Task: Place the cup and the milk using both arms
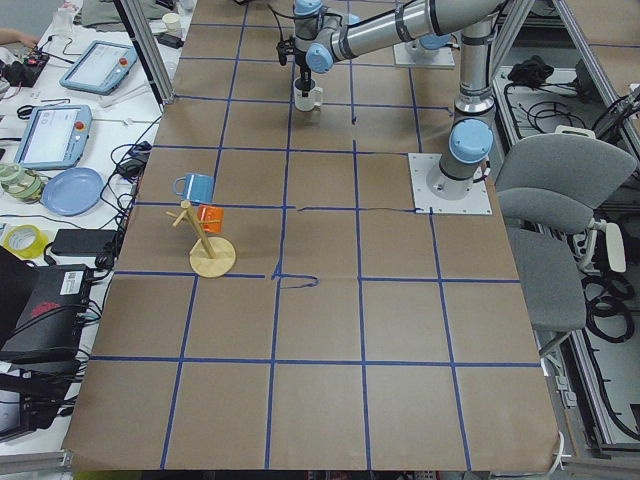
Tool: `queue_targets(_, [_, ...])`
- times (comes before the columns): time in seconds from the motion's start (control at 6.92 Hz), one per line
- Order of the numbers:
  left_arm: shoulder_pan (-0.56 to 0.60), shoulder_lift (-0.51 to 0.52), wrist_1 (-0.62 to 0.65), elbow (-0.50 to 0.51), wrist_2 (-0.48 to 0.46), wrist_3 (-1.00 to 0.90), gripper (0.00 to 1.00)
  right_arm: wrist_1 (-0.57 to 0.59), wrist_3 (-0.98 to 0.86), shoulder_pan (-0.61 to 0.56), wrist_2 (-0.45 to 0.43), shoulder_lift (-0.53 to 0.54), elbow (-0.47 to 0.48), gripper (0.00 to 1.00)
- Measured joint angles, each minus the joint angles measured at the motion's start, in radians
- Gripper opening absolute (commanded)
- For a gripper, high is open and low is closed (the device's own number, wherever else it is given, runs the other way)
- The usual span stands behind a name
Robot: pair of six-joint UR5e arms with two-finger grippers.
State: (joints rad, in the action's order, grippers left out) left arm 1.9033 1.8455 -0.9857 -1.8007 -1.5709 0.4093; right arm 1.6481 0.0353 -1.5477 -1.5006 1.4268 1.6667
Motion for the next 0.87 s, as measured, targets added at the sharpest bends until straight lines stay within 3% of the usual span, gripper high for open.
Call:
queue_targets(0.43, [-0.175, -0.168, -0.142, 0.041, 0.000, -0.270, 1.00, 0.090, 0.196, -0.174, 0.060, -0.056, 0.000, 0.24])
queue_targets(0.87, [-0.288, -0.239, -0.252, 0.109, 0.002, -0.412, 1.00, 0.139, 0.245, -0.223, 0.075, -0.089, 0.001, 0.24])
